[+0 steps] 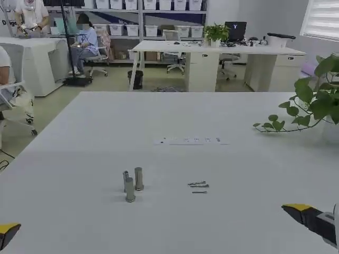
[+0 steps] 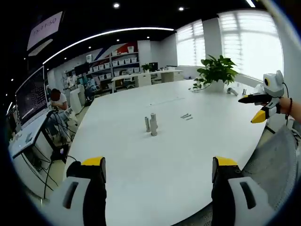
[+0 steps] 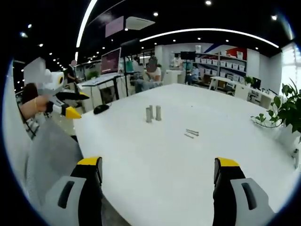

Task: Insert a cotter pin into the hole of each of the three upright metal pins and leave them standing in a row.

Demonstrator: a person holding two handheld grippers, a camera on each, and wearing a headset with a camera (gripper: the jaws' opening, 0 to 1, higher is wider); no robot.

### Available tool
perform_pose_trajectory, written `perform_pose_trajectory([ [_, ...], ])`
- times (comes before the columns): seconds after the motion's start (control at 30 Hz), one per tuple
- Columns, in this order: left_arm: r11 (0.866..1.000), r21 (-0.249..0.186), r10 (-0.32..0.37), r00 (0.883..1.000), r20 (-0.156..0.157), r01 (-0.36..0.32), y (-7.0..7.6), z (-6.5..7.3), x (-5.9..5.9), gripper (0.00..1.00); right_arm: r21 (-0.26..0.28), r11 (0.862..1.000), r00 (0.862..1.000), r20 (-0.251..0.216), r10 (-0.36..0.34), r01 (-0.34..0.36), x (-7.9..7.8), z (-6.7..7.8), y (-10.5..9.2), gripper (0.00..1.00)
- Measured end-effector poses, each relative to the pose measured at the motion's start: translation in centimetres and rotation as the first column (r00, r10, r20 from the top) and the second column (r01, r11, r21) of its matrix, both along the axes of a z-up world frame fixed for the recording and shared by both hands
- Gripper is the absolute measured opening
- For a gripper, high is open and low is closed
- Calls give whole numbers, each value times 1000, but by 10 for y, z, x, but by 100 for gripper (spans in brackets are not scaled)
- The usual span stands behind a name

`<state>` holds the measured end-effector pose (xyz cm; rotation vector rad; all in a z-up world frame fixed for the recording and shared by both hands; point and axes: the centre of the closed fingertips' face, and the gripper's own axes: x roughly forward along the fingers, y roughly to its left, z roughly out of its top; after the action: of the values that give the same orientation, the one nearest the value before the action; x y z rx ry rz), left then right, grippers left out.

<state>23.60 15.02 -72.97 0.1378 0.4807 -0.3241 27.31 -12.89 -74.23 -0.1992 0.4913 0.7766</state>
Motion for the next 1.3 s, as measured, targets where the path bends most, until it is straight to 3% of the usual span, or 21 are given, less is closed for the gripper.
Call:
perform_pose_trajectory([
  [0.3, 1000, 3, 6, 1000, -9, -6, 2, -2, -1, 91, 10, 1000, 1000, -3, 4, -4, 0, -3, 2, 100],
  [1.3, 1000, 0, -3, 1000, 7, 3, -2, 4, 2, 90, 42, 999, 1000, 11, -10, 10, 3, -1, 2, 99],
])
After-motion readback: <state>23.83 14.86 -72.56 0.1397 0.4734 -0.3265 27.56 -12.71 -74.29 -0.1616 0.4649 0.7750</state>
